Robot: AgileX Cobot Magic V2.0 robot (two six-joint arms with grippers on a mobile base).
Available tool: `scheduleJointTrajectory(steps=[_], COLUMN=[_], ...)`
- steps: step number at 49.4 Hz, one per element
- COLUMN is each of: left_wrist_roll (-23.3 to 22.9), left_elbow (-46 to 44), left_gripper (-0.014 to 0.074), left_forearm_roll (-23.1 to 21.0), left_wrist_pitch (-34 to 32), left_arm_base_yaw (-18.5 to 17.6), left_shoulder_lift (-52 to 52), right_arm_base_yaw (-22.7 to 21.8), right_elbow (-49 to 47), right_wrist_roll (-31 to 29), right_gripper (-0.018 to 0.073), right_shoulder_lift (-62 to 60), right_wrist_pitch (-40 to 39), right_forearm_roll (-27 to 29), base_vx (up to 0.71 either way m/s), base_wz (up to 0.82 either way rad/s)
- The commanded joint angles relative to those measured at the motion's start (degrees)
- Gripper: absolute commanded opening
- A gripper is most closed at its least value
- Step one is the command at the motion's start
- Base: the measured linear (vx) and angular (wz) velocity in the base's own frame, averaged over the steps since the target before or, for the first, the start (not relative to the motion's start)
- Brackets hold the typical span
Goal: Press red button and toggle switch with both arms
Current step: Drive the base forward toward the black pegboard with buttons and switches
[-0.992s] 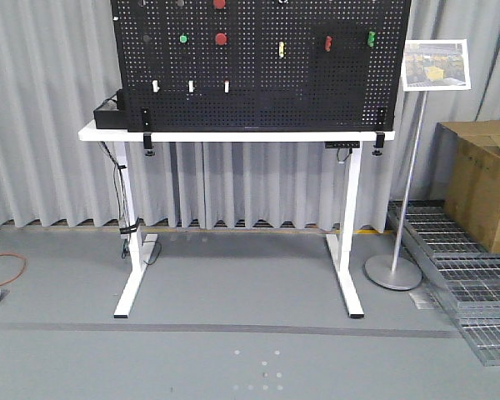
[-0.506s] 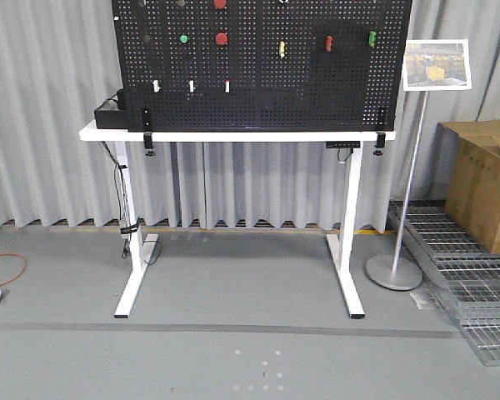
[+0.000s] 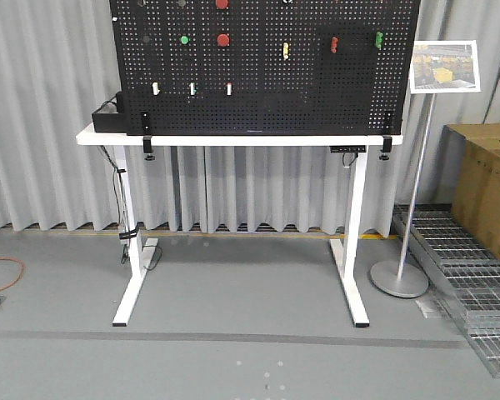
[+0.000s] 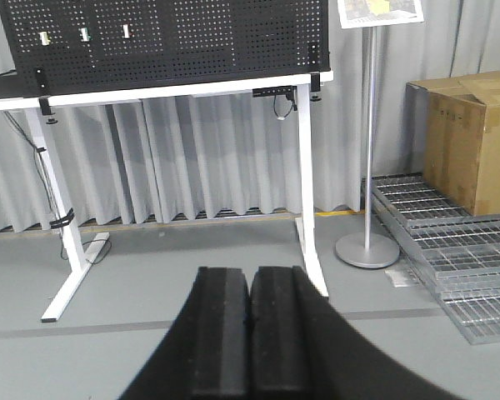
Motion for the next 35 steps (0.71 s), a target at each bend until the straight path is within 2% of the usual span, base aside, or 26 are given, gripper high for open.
scheduleJointTrajectory(steps=[1,15,35], left_wrist_roll=[-0.26,-0.26,-0.26], left_elbow=[1.91,1.91,1.91], left_gripper=[0.0002,0.0002,0.0002], left_forearm_roll=[0.0,0.0,0.0], left_wrist_pitch=[-4.51,-4.51,-4.51], left_arm_base_yaw=[-0.1,-0.1,-0.1], left_shoulder_lift=[-0.32,-0.32,-0.32], right_arm_base_yaw=[-0.38,-0.38,-0.38], right_elbow=[0.64,0.64,0.64], right_wrist_roll=[-0.18,-0.18,-0.18], right_gripper=[-0.0003,-0.0003,-0.0003], right_shoulder_lift=[-1.0,-1.0,-1.0], right_wrist_pitch=[-4.7,-4.7,-4.7], right_forearm_roll=[-0.38,-0.38,-0.38], base_vx=[0.25,0.32,0.47], base_wz=[-0.01,0.01,0.06])
